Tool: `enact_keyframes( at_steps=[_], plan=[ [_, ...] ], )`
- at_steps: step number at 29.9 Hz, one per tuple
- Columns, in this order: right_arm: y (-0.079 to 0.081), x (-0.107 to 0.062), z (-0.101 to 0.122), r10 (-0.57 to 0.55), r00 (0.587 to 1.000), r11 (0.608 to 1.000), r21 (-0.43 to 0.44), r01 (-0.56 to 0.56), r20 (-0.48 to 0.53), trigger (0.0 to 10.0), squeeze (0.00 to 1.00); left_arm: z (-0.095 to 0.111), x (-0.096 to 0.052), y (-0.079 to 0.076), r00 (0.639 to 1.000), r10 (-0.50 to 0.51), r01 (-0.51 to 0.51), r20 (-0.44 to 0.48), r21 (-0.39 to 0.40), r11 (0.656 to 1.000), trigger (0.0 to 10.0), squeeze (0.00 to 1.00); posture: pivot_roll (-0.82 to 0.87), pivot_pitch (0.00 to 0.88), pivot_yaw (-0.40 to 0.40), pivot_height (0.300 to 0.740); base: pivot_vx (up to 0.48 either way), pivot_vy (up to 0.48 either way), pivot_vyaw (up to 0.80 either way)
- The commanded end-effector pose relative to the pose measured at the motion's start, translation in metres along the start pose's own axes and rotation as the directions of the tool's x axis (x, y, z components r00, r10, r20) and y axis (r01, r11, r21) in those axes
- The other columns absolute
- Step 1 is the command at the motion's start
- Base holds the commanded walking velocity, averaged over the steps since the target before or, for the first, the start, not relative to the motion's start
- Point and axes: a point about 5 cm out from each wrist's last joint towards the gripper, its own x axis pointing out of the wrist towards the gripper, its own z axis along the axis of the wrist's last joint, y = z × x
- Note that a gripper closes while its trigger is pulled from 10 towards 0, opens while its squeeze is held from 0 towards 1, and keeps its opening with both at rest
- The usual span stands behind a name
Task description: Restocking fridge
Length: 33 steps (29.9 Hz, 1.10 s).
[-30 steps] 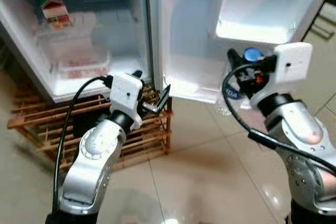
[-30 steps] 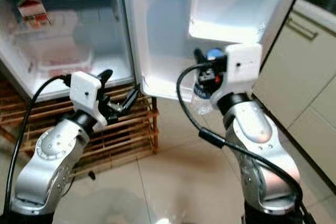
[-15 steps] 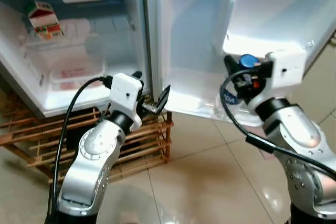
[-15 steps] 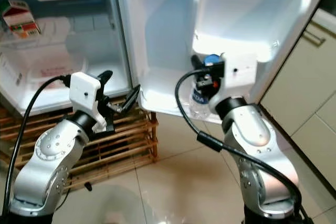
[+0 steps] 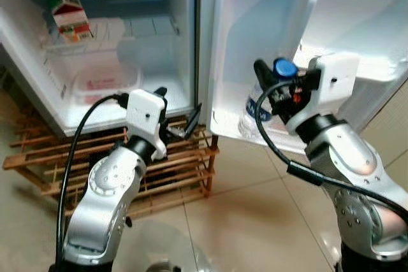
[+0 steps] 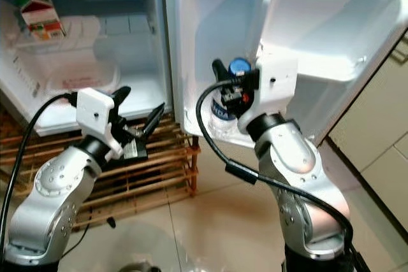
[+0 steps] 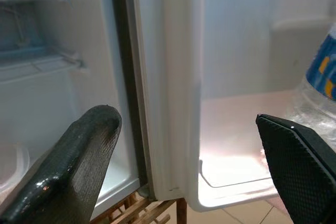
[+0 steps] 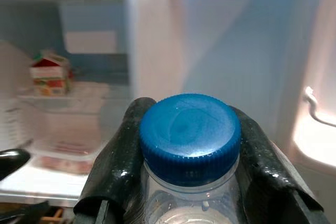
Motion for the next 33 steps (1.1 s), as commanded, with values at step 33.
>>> enact_keyframes(
  at_steps=[33],
  plan=[
    [0.001, 0.056, -0.041, 0.209, 0.969, 0.961, -0.21, -0.178, 0.135, 10.0, 0.0, -0.006, -0.014, -0.027, 0.957, -0.262, 0.259, -0.127, -0.042, 0.965, 10.0, 0.0, 0.04, 0.032, -0.024, 0.74, 0.0, 0.0, 0.0]
  ],
)
